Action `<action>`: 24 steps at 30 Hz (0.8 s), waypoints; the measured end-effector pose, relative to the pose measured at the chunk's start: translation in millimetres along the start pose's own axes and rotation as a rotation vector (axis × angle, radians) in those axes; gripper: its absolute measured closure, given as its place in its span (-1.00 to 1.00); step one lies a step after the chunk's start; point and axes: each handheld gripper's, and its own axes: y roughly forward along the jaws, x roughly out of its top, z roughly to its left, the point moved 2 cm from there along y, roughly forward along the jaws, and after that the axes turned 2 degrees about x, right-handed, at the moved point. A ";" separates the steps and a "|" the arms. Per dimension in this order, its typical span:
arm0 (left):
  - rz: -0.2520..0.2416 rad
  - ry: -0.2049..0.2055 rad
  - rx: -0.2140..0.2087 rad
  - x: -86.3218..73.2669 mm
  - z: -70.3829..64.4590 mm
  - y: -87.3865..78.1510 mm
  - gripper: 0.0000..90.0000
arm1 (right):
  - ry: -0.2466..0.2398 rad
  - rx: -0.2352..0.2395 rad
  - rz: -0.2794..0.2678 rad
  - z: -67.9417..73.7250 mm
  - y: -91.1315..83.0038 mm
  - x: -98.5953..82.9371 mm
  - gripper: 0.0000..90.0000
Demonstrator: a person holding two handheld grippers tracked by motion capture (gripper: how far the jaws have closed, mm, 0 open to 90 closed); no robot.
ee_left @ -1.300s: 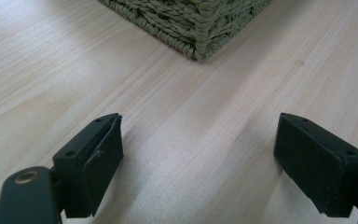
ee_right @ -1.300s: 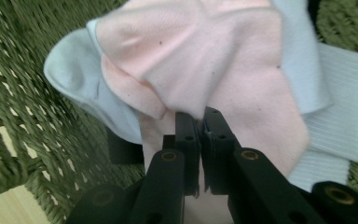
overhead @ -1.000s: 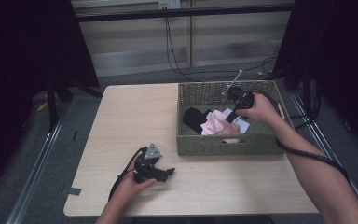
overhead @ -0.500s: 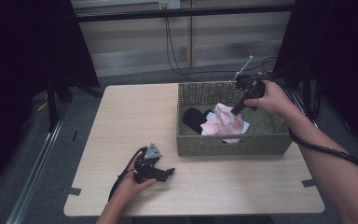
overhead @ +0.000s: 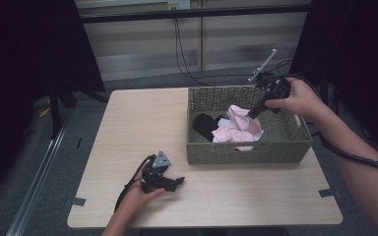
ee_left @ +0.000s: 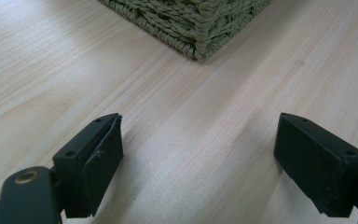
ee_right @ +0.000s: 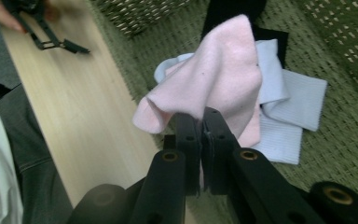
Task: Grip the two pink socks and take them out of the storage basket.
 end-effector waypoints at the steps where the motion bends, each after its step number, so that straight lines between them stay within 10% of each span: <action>1: 0.000 0.000 0.000 0.0 0.0 0.0 -0.67 | -0.005 0.008 -0.004 2.6 -1.0 -1.2 0.92; 24: -0.005 -0.001 0.003 -0.1 -0.2 0.4 -0.67 | -0.148 0.091 -0.023 55.4 -7.6 -22.8 0.92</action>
